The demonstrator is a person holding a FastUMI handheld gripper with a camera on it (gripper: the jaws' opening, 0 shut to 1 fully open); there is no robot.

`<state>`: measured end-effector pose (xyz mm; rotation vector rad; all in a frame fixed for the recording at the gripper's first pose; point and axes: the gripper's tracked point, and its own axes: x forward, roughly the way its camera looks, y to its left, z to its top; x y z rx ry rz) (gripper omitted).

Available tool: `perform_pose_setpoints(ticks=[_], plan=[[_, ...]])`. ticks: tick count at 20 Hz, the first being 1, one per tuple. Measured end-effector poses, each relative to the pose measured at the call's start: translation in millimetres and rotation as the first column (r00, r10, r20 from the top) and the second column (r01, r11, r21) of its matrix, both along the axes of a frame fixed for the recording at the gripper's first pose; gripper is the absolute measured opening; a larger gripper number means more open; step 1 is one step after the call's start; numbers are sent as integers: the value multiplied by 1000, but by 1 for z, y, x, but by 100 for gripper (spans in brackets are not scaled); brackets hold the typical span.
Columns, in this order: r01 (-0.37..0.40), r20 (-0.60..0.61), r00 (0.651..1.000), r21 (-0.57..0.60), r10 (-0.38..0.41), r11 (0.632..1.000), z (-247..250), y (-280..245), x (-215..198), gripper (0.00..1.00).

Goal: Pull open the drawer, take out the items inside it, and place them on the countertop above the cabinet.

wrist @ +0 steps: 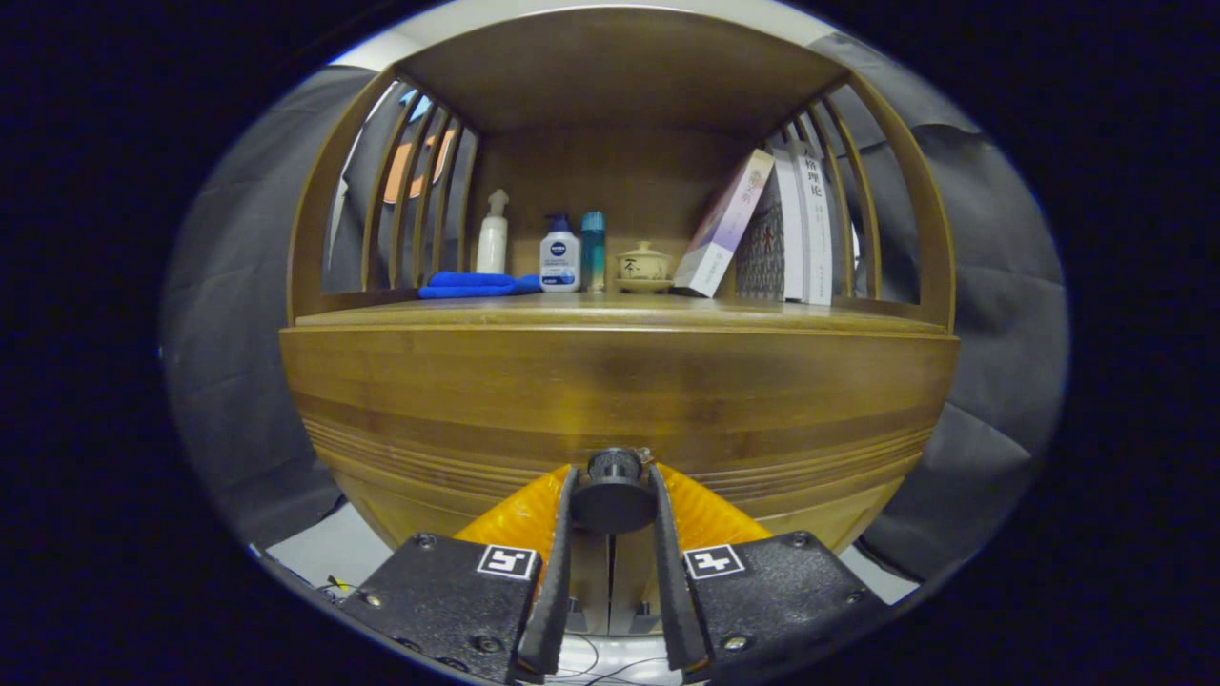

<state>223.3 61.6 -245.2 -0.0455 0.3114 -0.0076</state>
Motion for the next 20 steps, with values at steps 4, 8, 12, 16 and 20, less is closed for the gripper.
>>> perform_pose_setpoints(ticks=[4, 8, 12, 16, 20], plan=[[2, 12, 1000, -6, -2, 1000, 2, -2, -9, 41], [-6, 12, 1000, -7, 6, 1000, 2, -3, -20, 40], [-11, 4, 1000, 6, 11, 1000, 2, -3, -37, 40], [-19, 8, 1000, 6, 19, 1000, 3, -3, -58, 40], [-20, 7, 1000, 18, 20, 1000, 5, -4, -80, 40]])
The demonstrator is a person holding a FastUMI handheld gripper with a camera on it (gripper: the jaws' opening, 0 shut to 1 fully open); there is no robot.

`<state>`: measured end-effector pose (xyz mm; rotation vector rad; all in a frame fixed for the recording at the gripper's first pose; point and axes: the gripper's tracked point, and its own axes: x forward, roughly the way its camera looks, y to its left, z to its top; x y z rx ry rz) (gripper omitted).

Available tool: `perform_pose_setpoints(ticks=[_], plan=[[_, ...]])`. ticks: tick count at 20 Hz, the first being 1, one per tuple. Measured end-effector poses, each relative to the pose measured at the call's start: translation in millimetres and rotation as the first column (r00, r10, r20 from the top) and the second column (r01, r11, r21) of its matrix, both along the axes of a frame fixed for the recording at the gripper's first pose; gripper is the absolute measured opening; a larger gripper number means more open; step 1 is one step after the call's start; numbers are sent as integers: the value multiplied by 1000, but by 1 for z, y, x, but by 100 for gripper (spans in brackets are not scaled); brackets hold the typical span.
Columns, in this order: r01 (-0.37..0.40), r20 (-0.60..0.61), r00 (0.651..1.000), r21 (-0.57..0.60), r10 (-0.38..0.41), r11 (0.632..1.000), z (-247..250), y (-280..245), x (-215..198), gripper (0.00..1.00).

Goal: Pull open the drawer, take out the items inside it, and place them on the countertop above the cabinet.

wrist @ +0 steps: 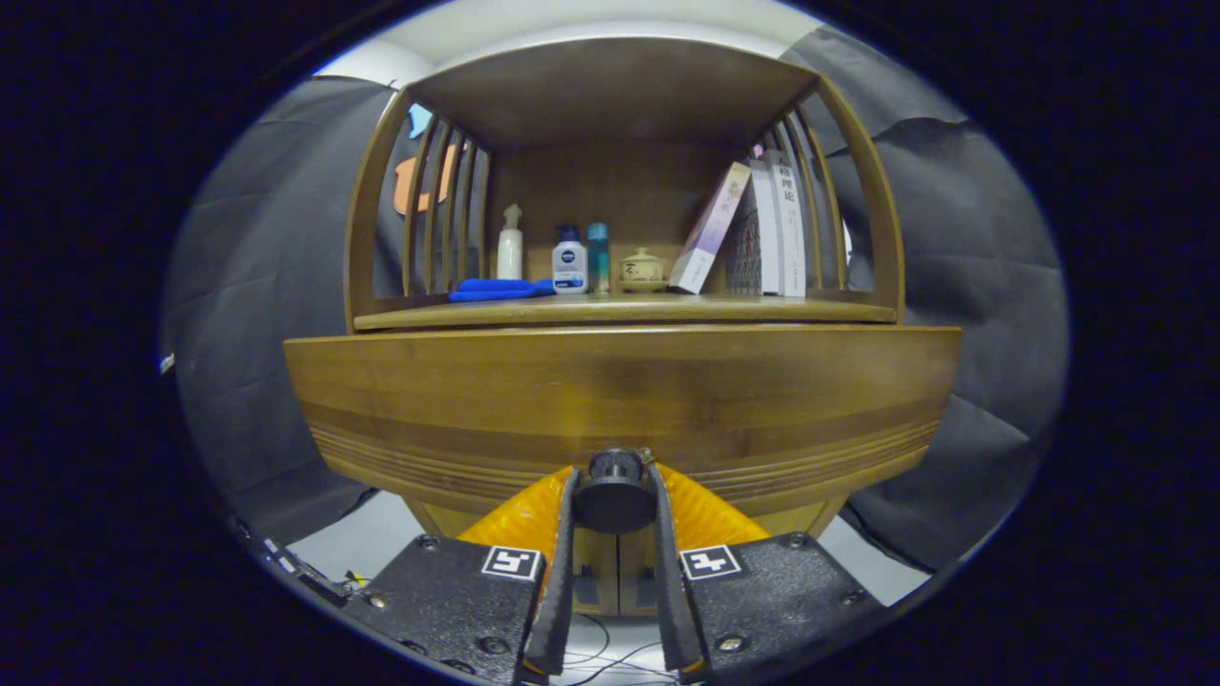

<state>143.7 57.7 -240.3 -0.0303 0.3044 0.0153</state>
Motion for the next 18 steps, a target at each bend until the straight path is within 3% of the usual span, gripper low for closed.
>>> perform_pose_setpoints(ticks=[18], plan=[[-23, -25, 999, 21, 23, 1000, -4, -4, -75, 40]])
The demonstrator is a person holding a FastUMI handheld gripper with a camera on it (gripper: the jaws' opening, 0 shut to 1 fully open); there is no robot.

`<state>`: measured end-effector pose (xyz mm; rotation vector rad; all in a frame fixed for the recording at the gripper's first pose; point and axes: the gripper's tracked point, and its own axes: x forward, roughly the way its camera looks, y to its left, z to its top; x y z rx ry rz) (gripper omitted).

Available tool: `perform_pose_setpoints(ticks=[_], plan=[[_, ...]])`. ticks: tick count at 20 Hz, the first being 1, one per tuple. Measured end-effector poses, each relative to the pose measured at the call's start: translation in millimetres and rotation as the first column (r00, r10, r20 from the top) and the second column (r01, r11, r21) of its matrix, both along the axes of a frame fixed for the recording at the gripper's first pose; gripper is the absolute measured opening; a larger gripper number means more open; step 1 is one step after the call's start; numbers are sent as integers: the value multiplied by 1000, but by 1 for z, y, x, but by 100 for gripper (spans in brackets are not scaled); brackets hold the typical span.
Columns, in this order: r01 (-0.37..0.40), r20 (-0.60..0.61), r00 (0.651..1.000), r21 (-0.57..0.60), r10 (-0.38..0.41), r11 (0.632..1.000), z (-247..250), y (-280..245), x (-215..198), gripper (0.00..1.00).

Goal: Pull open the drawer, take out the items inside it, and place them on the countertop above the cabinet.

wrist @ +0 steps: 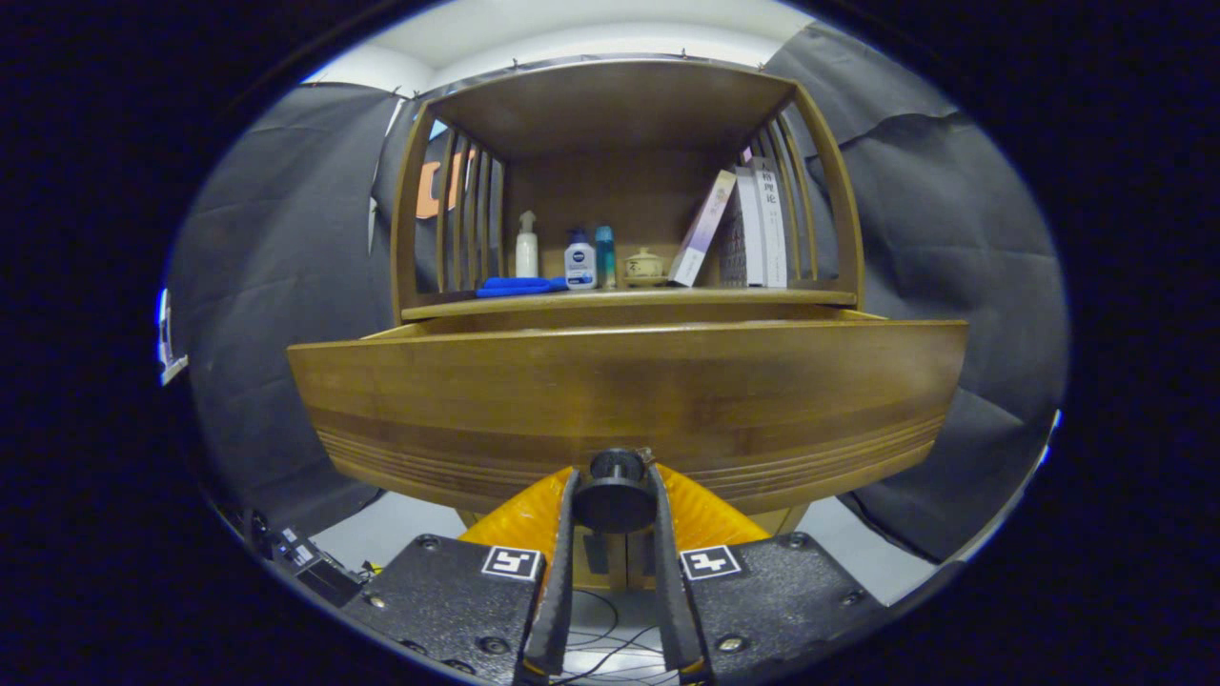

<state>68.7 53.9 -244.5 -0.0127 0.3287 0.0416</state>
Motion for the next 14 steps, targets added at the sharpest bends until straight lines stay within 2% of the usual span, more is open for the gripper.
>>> perform_pose_setpoints(ticks=[14], plan=[[-24, -11, 1000, 3, 24, 1000, 0, 5, -37, 40]])
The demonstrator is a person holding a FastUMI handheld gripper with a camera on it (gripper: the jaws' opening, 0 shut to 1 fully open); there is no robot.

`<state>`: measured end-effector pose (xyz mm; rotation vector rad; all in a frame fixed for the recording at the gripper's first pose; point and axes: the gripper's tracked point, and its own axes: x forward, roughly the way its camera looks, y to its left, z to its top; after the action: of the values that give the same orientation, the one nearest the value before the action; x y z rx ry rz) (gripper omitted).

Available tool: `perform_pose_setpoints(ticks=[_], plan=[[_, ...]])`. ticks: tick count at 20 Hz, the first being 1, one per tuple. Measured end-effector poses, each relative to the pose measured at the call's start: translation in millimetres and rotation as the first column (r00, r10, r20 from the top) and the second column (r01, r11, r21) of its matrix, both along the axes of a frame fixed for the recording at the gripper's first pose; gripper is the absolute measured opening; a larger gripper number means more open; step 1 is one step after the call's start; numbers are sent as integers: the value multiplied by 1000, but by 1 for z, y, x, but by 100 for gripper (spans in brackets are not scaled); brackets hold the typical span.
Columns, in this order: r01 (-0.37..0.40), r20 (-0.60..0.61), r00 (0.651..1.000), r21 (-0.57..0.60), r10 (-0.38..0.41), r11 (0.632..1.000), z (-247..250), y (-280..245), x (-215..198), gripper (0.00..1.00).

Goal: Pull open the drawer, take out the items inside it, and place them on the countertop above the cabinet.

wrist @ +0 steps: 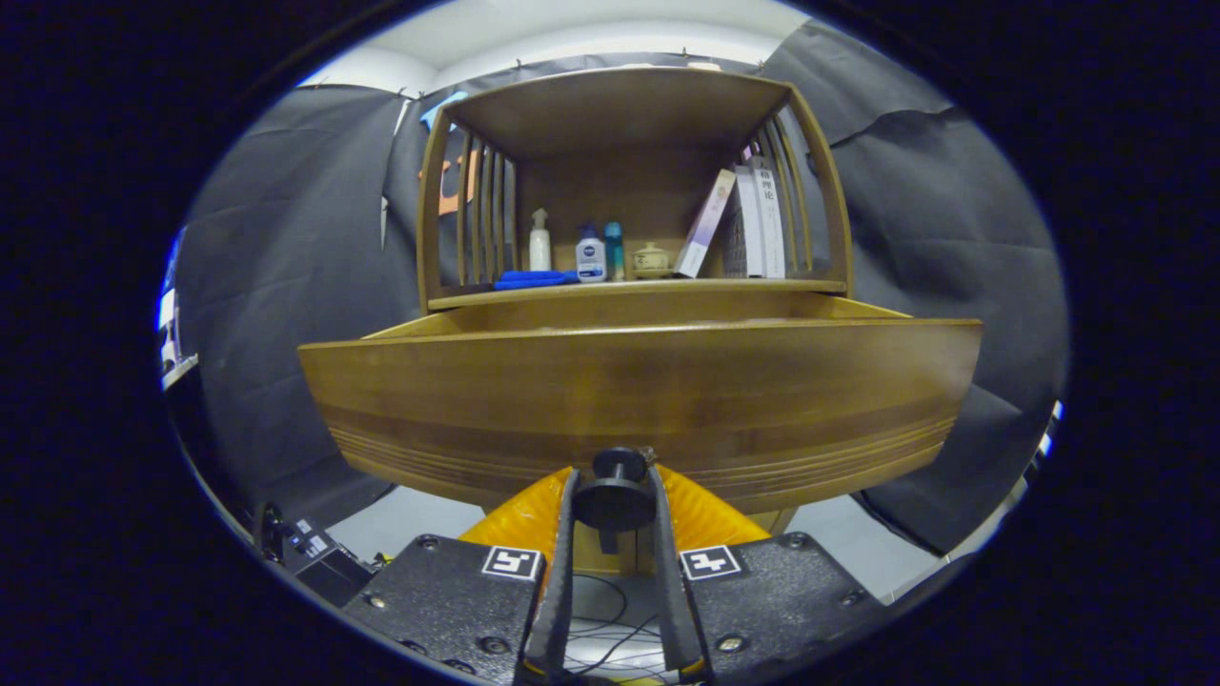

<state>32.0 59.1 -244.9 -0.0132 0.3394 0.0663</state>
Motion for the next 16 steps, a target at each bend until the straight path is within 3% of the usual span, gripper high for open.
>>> perform_pose_setpoints(ticks=[3, 7, 13, 16], plan=[[1, 3, 1000, -4, -1, 1000, 0, 0, 1, 40], [36, 111, 993, -35, -32, 999, 35, -10, 0, 63], [0, 216, 976, 35, -8, 999, 109, -1, -1, 97], [33, 233, 972, 38, -41, 999, 141, -12, 18, 100]])
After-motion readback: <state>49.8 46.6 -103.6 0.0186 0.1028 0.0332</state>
